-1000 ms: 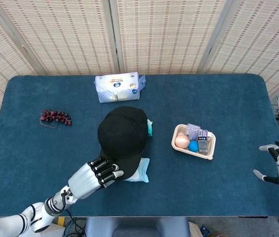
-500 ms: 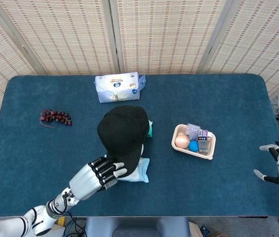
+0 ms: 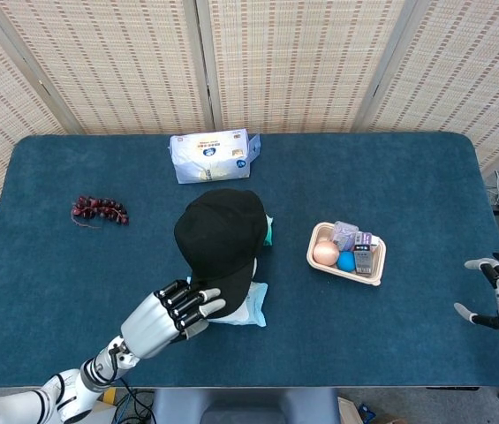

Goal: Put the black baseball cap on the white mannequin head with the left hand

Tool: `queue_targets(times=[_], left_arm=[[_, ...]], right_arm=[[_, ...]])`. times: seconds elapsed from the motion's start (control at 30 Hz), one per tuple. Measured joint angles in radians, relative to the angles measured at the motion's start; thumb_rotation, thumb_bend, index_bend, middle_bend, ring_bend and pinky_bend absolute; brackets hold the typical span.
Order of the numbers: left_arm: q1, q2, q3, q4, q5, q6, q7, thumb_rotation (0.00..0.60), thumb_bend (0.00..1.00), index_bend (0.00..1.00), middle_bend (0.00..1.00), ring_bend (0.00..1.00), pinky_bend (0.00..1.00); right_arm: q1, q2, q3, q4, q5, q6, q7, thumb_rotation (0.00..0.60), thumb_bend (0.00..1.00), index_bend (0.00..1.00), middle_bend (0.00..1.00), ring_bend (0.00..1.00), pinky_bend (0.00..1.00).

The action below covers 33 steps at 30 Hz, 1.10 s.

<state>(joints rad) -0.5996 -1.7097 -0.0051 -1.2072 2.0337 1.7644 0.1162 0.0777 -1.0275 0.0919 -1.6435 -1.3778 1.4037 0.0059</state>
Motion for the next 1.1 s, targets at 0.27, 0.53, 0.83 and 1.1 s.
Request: queue_targets(times=[0.27, 0.53, 0.83, 1.1], left_arm=[[0.031, 0.034, 0.007, -0.047, -0.013, -0.002, 0.026, 0.6, 0.17, 0.28, 0.33, 0.3, 0.45], [0.086, 0.093, 0.018, -0.089, -0.048, 0.005, 0.037, 0.6, 0.17, 0.28, 0.33, 0.3, 0.45], [0.129, 0.125, 0.037, -0.088, -0.048, 0.02, 0.019, 0.6, 0.17, 0.28, 0.33, 0.3, 0.45], [0.172, 0.155, 0.051, -0.101, -0.071, 0.016, 0.023, 0.6, 0.17, 0.28, 0.32, 0.3, 0.45]], right_arm=[[-0.001, 0.0, 0.0, 0.0, 0.0, 0.002, 0.001, 0.6, 0.0, 0.33, 0.32, 0.16, 0.29], [0.001, 0.001, 0.0, -0.002, 0.001, -0.003, -0.001, 0.6, 0.0, 0.33, 0.32, 0.16, 0.29], [0.003, -0.003, -0.001, -0.004, 0.006, -0.007, -0.015, 0.6, 0.0, 0.33, 0.32, 0.16, 0.29], [0.001, -0.001, 0.001, -0.004, 0.006, -0.003, -0.009, 0.6, 0.0, 0.33, 0.32, 0.16, 0.29]])
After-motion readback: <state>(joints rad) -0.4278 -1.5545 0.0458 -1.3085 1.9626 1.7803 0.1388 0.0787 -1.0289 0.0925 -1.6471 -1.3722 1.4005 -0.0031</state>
